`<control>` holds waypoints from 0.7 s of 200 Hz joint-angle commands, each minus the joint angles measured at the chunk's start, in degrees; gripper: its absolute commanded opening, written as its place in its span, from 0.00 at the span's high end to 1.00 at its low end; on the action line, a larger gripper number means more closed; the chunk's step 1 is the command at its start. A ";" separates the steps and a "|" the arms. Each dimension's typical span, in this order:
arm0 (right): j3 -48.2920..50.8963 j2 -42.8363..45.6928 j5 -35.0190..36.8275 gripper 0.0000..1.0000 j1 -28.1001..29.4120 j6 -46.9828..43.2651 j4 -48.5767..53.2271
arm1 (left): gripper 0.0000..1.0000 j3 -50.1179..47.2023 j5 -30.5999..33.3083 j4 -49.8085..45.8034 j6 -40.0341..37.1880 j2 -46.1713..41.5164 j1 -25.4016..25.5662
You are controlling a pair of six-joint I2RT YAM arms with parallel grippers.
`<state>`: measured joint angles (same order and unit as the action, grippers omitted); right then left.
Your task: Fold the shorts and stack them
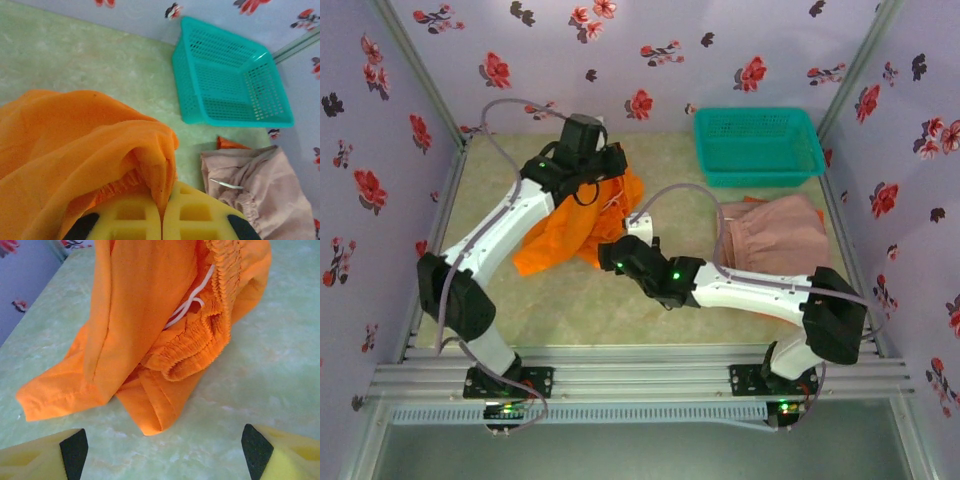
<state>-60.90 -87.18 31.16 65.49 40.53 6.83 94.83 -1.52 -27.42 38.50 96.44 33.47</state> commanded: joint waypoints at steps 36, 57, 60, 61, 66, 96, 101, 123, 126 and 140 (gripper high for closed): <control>-2.49 -6.69 -5.20 0.25 -6.79 13.89 0.06 | 1.00 0.50 0.29 4.60 1.29 2.50 -3.23; -3.64 -10.22 -11.01 0.25 -9.04 17.96 -3.57 | 1.00 -1.56 0.18 6.46 1.49 1.24 -3.81; -3.75 -10.69 -11.55 0.25 -9.25 18.46 -4.30 | 1.00 -1.81 0.15 6.65 1.56 1.08 -3.88; -3.81 -10.89 -11.60 0.25 -9.29 18.62 -4.51 | 1.00 -1.87 0.18 6.71 1.57 1.05 -3.91; -3.96 -11.63 -13.58 0.25 -9.54 19.51 -5.51 | 1.00 -2.07 0.11 6.84 1.58 0.89 -3.94; -4.91 -15.88 -17.22 0.25 -11.25 24.67 -10.00 | 1.00 -2.77 0.03 7.24 1.49 0.15 -4.37; -4.81 -16.56 -18.03 0.26 -11.57 25.33 -11.26 | 1.00 -2.89 0.04 7.37 1.57 0.08 -4.42; -5.30 -19.64 -20.92 0.27 -13.00 27.35 -15.60 | 1.00 -3.63 -0.14 7.85 1.63 -0.55 -4.61; -5.55 -20.11 -21.21 0.27 -13.21 27.44 -15.81 | 1.00 -3.71 -0.08 7.83 1.53 -0.70 -4.64; -6.79 -21.95 -21.76 0.30 -13.57 27.50 -15.93 | 1.00 -4.26 -0.15 8.10 1.45 -1.14 -4.81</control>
<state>-64.86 -106.26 12.53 53.19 64.62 -4.69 91.53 -1.54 -22.24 39.31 98.35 29.32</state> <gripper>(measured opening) 0.724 0.043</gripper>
